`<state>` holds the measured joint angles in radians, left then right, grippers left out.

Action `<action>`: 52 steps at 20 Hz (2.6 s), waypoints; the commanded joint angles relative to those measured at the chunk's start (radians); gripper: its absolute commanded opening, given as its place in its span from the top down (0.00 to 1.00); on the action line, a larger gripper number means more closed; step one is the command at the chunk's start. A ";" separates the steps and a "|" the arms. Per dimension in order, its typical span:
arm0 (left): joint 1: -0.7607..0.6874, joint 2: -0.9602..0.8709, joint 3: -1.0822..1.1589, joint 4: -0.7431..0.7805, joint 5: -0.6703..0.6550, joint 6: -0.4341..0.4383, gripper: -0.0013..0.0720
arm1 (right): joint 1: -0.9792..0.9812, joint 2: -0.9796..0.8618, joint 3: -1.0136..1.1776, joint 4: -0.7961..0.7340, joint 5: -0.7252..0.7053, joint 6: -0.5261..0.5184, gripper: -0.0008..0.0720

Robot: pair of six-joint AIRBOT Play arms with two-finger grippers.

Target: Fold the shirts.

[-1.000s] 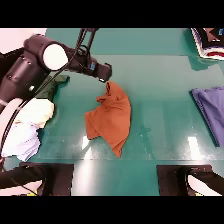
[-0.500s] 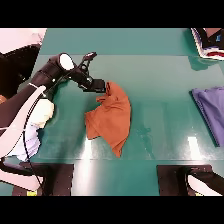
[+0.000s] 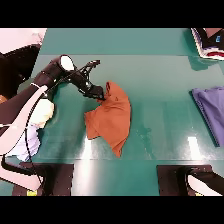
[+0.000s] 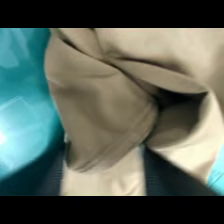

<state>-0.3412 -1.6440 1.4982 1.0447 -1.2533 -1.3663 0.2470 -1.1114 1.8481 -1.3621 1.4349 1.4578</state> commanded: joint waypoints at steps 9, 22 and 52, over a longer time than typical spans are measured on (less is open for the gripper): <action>0.001 0.000 0.120 0.307 0.057 -0.078 0.95 | 0.010 0.000 -0.472 0.214 0.114 0.128 0.77; 0.001 -0.001 0.117 0.310 0.109 -0.102 0.95 | 0.505 -0.107 -1.205 0.726 -0.608 0.100 0.39; 0.152 0.681 0.090 0.393 0.020 -0.126 0.95 | -0.132 0.414 -0.827 0.074 -0.241 0.152 0.97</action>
<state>-0.1917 -1.0176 1.6127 1.4387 -1.1160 -1.4952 0.1986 -0.7708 0.9817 -1.2652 1.1179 1.6558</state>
